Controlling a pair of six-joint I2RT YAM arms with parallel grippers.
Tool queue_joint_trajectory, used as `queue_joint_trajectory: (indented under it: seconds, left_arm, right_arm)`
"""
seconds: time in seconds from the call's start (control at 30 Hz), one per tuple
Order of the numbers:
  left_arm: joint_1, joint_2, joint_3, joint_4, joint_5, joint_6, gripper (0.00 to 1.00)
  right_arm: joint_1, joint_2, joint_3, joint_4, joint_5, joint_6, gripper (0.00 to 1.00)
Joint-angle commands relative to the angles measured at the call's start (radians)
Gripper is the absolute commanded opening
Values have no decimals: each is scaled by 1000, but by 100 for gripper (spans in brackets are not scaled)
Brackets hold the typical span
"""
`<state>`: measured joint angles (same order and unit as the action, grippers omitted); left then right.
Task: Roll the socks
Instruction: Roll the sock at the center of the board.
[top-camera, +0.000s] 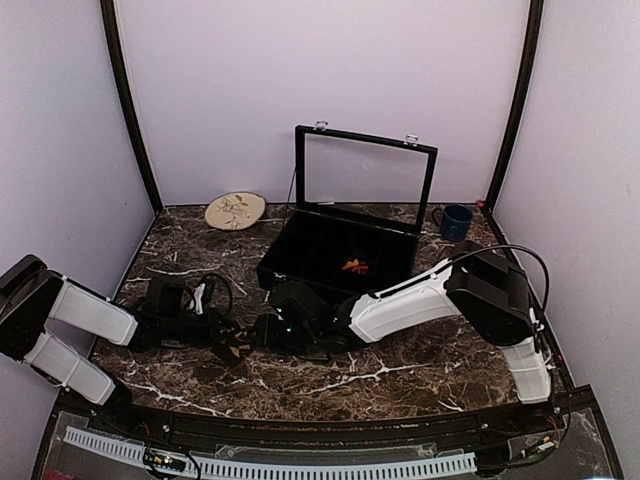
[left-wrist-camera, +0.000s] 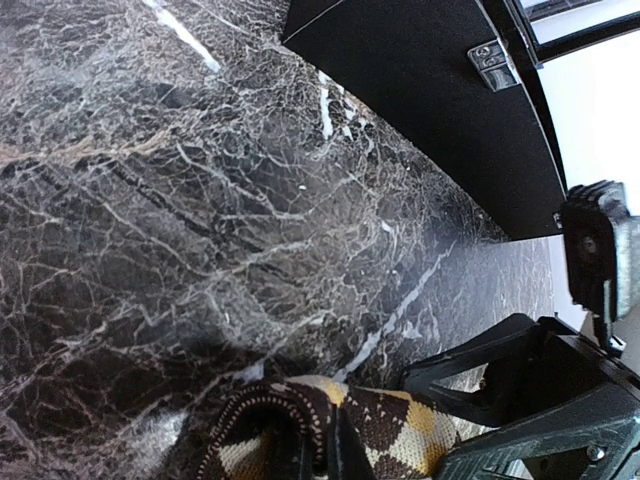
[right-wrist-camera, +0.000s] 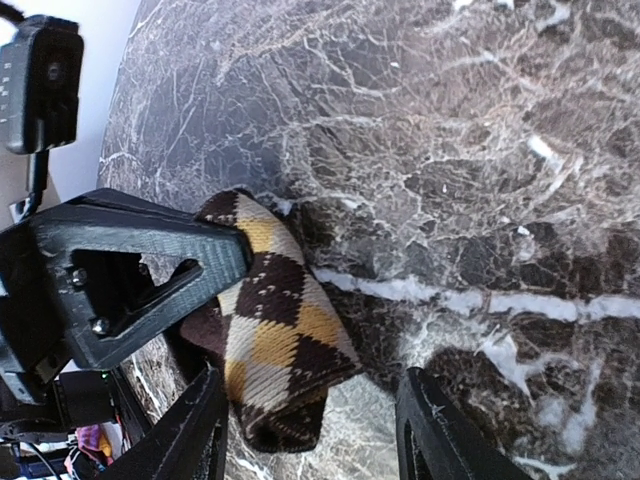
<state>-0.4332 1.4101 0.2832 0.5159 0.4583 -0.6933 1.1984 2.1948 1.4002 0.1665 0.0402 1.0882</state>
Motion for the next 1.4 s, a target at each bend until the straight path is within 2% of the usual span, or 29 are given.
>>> queue_joint_trajectory:
  seconds: [0.0,0.23,0.6,0.73,0.87,1.13,1.2,1.37]
  left_arm:
    - [-3,-16,-27,35,-6,-5,0]
    - [-6,-19,-30,38,-4,-3,0]
    - [-8,-16,-30,44,0,-3,0]
    - [-8,-16,-29,45,1,-3,0]
    - [-8,-13,-27,41,1,-7,0]
    - [-9,-2,9,-22,2,-12,0]
    - [-6,-3,27,-55,2,-13,4]
    - [-7,-39,68,-149,-10,-21,21]
  right_arm:
    - [-15,26,3,83,-42,45,55]
    - [-20,53,12,116,-69,70,54]
    - [-24,102,33,152,-118,96,45]
    - [-23,105,33,161,-122,102,38]
    - [-25,104,23,182,-126,104,23]
    - [-25,104,42,162,-109,54,4]
    - [-21,103,59,131,-95,20,2]
    - [-7,102,109,31,-28,-88,0]
